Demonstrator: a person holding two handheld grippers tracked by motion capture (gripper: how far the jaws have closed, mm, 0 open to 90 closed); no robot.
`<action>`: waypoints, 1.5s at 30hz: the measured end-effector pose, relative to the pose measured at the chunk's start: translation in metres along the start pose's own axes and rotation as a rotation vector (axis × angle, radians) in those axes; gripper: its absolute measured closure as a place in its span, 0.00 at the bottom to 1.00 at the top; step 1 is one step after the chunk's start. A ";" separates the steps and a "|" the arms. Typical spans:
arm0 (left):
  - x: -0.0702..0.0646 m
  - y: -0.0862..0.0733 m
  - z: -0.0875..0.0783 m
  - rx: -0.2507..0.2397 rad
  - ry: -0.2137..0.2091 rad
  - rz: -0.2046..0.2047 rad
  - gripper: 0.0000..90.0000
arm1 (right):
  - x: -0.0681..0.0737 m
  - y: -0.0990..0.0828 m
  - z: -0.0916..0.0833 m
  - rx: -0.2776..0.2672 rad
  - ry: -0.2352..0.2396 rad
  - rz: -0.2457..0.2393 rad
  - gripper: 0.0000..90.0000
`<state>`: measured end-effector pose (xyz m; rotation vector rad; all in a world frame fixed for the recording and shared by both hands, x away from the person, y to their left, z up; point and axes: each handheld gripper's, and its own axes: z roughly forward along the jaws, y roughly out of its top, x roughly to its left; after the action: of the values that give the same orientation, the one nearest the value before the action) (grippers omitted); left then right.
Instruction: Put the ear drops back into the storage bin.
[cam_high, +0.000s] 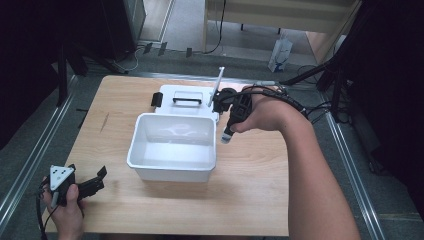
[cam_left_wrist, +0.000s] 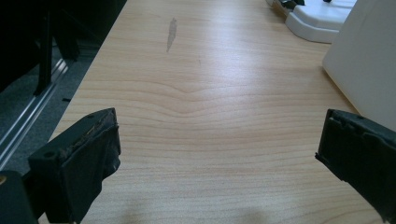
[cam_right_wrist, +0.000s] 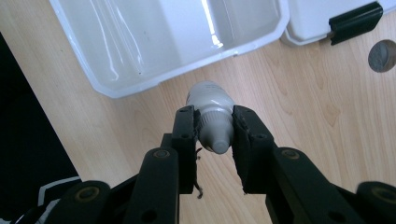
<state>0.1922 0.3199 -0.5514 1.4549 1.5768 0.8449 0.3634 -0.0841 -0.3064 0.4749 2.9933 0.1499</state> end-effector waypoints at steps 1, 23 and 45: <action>0.000 0.000 0.000 0.000 0.000 0.002 0.00 | 0.001 0.003 0.000 -0.001 -0.001 -0.006 0.80; 0.001 0.000 0.000 -0.004 -0.001 0.000 0.00 | 0.017 0.056 0.024 0.008 0.026 -0.114 0.80; 0.001 0.000 0.000 -0.003 -0.006 0.000 0.00 | 0.016 0.050 0.080 0.062 0.034 -0.162 0.80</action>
<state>0.1919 0.3207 -0.5514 1.4539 1.5706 0.8415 0.3729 -0.0256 -0.3810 0.2353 3.0604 0.0522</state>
